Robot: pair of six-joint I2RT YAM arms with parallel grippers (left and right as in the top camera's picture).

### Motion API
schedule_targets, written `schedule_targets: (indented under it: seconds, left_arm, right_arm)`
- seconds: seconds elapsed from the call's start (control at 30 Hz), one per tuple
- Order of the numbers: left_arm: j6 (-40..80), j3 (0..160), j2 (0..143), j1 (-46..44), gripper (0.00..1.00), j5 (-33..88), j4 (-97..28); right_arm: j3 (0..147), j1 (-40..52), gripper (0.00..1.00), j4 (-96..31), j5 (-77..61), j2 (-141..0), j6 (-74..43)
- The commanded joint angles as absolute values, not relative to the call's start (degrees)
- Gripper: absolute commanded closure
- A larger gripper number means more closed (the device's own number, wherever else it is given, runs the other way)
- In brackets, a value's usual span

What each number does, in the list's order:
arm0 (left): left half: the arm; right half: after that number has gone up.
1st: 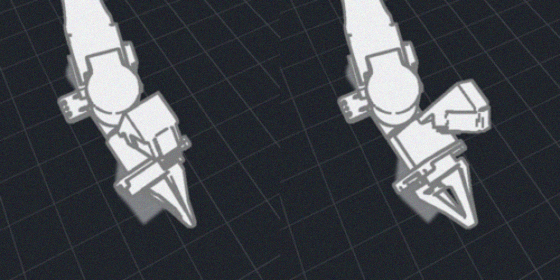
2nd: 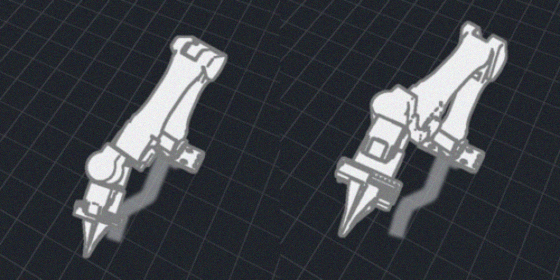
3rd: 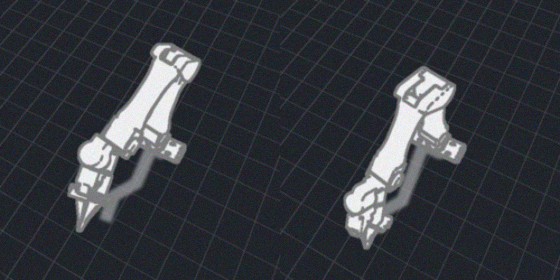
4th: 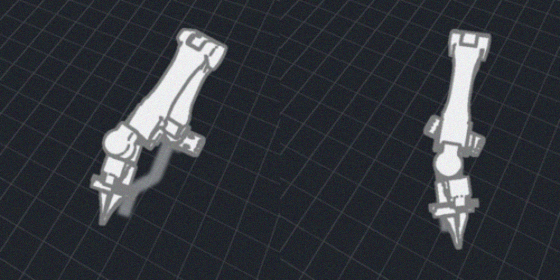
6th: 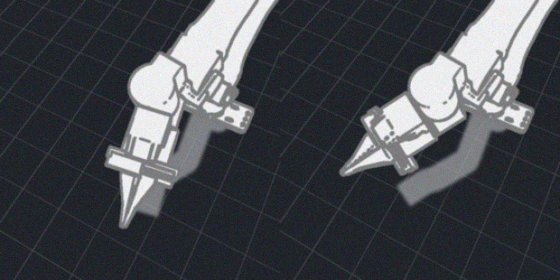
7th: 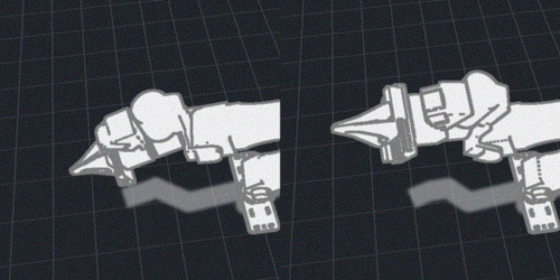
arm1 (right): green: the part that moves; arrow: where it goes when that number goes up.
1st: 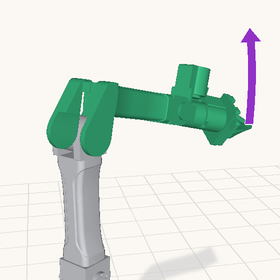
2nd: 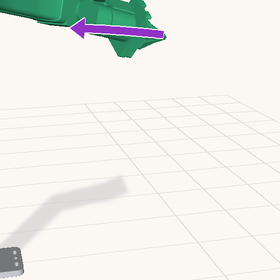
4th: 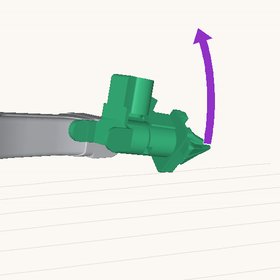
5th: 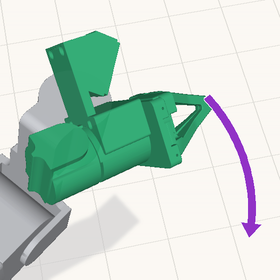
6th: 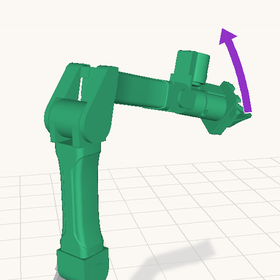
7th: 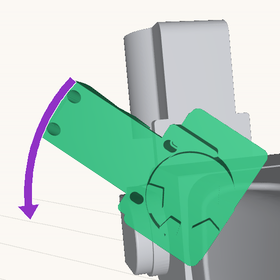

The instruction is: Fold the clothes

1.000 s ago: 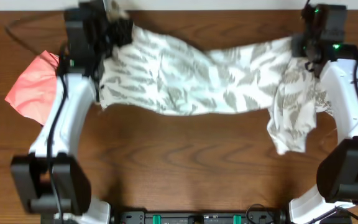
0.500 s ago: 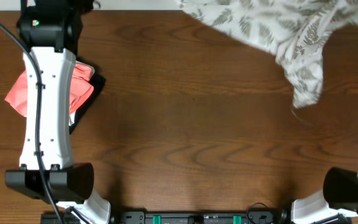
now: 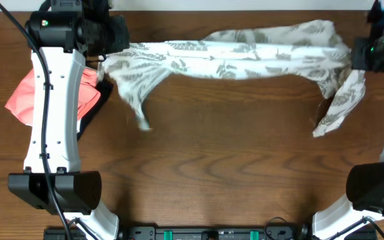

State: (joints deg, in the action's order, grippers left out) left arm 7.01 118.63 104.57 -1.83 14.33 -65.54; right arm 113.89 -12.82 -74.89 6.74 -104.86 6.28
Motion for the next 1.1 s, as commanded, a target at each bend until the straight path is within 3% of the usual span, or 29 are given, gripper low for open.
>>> schedule_targets:
  seconds: [0.0,0.27,0.77,1.07]
  left_arm:
    - [5.10,118.28,104.73,-1.48,0.94,10.63,-66.52]
    - [5.10,118.28,104.81,-1.48,0.94,10.59,-72.23]
    - [4.93,118.28,104.81,-1.48,0.94,7.81,-68.82]
    - [4.93,118.28,104.81,-1.48,0.94,5.28,-74.89]
  right_arm:
    - [110.02,-13.50,0.99,-74.54,11.66,-104.40,5.41]
    - [102.08,-13.56,0.99,-72.95,19.33,-104.40,5.41]
    - [104.99,-14.57,0.99,-61.73,22.26,-100.95,7.57]
    - [104.88,-13.37,0.98,-71.88,5.41,-100.73,13.39]
